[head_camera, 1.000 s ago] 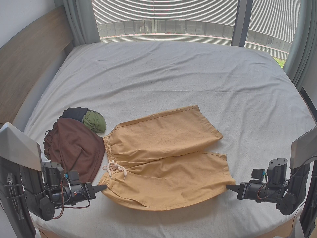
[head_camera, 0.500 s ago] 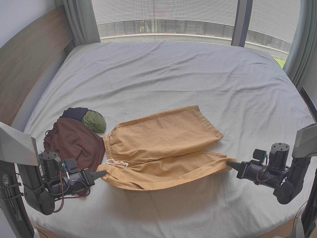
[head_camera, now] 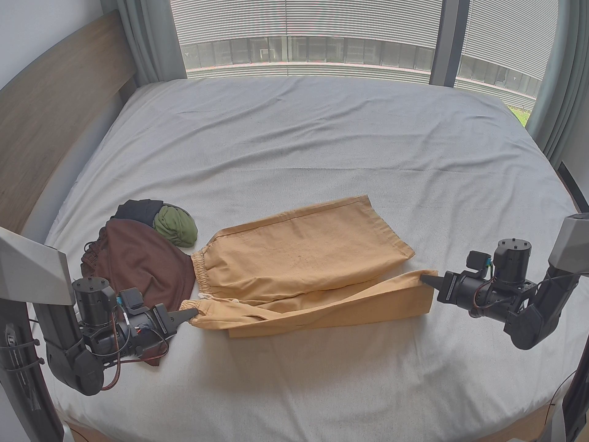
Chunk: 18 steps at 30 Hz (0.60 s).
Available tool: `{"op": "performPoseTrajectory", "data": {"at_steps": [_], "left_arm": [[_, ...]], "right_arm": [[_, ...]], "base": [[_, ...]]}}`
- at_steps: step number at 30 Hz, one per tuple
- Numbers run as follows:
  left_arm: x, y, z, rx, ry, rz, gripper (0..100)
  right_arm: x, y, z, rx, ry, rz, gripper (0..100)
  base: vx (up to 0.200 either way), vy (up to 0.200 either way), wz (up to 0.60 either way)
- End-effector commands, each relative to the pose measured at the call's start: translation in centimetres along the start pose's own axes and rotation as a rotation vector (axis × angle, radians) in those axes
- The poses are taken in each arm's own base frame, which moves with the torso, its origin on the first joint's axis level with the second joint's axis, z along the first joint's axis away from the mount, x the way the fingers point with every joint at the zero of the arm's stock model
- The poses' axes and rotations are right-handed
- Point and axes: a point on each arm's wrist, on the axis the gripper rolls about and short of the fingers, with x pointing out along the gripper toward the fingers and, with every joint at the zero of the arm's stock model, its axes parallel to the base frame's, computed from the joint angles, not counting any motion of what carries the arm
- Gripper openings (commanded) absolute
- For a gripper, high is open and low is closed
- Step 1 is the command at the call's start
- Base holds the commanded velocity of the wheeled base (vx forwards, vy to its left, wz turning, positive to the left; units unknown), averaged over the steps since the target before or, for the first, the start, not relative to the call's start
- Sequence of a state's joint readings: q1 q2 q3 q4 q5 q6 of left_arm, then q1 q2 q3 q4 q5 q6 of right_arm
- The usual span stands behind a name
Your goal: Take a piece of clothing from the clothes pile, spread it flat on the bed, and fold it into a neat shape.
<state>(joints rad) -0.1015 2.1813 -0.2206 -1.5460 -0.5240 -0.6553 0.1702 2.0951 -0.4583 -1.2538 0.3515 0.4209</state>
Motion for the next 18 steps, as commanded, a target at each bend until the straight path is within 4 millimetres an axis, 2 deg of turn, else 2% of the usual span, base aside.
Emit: {"op": "performPoseTrajectory", "data": {"at_steps": [1, 16, 18], "left_arm": [[0.4, -0.3, 0.6, -0.014, -0.030, -0.006, 0], [1.7, -0.7, 1.8, -0.064, -0.115, 0.005, 0], [1.7, -0.7, 1.8, -0.067, -0.117, 0.004, 0]], "right_arm": [[0.3, 1.1, 2.9, -0.028, -0.069, 0.031, 0], [2.8, 2.8, 8.8, -0.035, -0.077, 0.034, 0], [2.9, 2.9, 9.0, -0.035, -0.079, 0.035, 0]], "base": [[0.000, 0.000, 0.00], [0.000, 0.000, 0.00], [0.000, 0.000, 0.00]]}}
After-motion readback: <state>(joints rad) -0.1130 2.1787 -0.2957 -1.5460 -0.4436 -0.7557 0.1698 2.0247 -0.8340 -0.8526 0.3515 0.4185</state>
